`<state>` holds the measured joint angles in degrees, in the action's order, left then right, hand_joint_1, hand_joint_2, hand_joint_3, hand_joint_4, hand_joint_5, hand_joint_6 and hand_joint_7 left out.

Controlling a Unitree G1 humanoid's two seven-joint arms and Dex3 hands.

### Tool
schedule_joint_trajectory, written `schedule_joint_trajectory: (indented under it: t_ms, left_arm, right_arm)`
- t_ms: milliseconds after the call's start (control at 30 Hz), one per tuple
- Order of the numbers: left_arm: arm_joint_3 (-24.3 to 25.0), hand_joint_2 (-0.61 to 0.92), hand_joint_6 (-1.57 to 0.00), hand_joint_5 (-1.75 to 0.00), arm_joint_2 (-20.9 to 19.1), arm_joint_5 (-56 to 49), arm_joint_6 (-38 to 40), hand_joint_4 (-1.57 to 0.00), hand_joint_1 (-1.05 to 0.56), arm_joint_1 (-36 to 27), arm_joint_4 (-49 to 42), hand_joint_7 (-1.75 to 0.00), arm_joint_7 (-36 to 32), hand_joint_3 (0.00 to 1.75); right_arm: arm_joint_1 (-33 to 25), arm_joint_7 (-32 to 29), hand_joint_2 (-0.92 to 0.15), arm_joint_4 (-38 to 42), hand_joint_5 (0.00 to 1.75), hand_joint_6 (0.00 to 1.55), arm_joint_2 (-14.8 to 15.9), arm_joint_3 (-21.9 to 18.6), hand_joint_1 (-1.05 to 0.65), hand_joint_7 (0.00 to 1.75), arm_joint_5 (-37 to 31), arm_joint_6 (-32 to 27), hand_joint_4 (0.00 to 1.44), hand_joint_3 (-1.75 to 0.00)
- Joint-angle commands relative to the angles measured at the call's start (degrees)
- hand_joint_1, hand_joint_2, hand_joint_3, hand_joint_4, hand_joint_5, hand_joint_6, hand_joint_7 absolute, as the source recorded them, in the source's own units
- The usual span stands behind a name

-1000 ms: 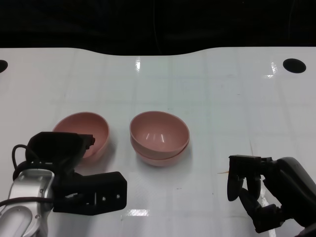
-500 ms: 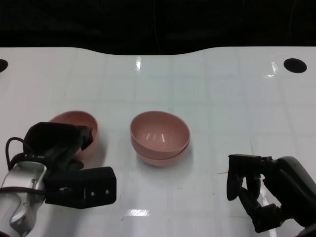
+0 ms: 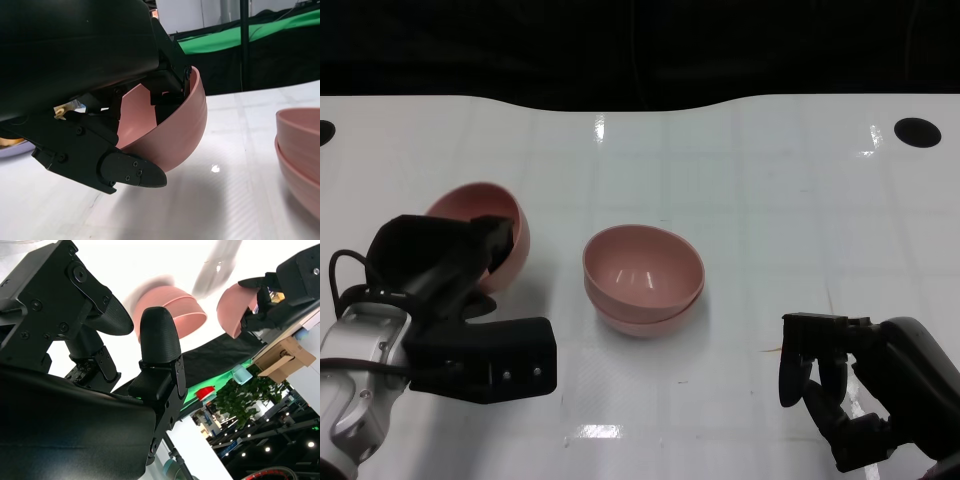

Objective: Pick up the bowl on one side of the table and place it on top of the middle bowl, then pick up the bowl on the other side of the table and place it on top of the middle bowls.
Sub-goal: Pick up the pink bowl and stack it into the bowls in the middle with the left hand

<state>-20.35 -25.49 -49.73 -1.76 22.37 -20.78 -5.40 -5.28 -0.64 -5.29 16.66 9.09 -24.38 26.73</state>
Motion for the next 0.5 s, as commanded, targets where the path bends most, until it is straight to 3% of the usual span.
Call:
schedule_joint_trajectory:
  t_ms: [33, 233, 500]
  left_arm:
    - [0.9, 0.74, -0.68, -1.75, -1.9, 0.59, 0.22, -0.89, -0.26, 0.41, 3.79, -1.59, 1.43, 0.59]
    - [0.69, 0.72, -0.64, -1.75, -2.46, 0.51, 0.04, -0.87, -0.23, 1.41, 10.75, -1.74, 4.44, 0.61]
    - [0.18, 0.73, -0.66, -1.75, -2.17, 1.02, -2.28, -0.88, -0.28, 4.01, 15.59, -1.69, 9.25, 0.62]
  right_arm:
    - [-0.33, 0.42, -0.16, -0.36, 1.75, 0.78, 0.38, -0.64, -0.07, 1.6, 0.56, -0.3, 0.96, -1.63]
    - [-0.23, 0.18, -0.16, -0.07, 1.75, 0.78, 0.29, -0.61, -0.08, 1.59, 0.39, 0.01, 0.96, -1.62]
    - [-0.21, 0.12, -0.16, -0.04, 1.75, 0.78, 0.27, -0.48, -0.07, 1.58, 0.07, -0.02, 0.96, -1.62]
